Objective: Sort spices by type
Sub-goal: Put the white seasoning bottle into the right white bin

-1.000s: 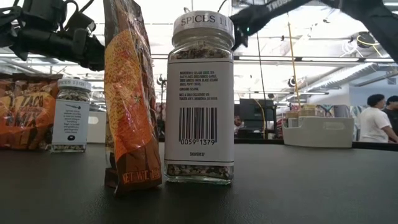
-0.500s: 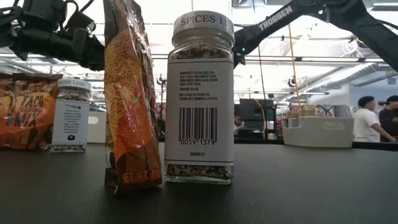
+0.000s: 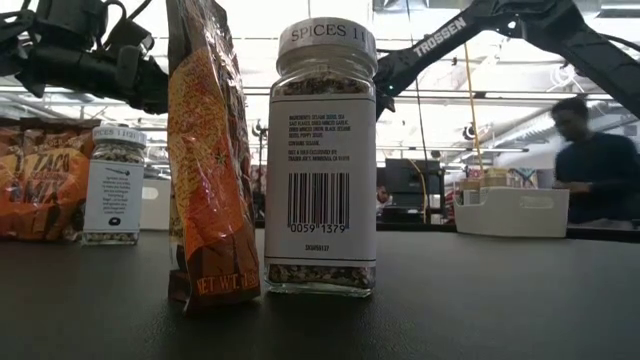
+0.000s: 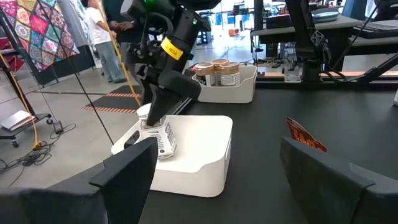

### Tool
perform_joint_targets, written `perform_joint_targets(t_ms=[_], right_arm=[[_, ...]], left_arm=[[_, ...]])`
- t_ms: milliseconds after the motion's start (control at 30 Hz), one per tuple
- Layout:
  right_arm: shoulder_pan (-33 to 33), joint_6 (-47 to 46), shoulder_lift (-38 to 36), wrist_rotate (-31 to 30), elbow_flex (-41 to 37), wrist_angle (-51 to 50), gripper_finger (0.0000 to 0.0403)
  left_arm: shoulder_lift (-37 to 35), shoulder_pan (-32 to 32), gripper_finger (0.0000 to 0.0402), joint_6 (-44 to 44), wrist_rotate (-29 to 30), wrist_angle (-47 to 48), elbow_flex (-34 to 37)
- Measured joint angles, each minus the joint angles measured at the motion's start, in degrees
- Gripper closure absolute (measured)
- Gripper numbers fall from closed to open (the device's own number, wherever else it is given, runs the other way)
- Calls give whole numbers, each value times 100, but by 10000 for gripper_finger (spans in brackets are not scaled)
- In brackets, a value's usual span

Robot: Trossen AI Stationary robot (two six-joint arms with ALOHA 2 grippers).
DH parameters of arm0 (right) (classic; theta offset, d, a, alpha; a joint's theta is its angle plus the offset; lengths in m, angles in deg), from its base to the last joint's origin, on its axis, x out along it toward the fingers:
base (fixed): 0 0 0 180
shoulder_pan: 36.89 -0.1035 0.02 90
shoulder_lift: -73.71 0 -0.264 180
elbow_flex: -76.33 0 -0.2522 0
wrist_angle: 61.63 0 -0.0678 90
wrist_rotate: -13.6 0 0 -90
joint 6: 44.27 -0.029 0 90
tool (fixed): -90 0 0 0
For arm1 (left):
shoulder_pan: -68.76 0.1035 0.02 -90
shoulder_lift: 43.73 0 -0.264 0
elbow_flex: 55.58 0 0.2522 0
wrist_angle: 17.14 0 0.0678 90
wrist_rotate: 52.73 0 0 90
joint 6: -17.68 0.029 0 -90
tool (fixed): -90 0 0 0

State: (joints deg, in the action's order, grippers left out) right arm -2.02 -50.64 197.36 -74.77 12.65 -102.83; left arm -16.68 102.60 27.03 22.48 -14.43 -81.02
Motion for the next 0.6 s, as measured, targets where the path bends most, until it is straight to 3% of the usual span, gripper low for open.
perform_joint_targets(t_ms=[233, 600], right_arm=[[4, 100, -2, -13, 0, -130, 166], [2, 463, -90, -202, 2, -10, 163]], left_arm=[[-2, 1, 63, -4, 0, 0, 0], [-1, 1, 63, -7, 0, -7, 0]])
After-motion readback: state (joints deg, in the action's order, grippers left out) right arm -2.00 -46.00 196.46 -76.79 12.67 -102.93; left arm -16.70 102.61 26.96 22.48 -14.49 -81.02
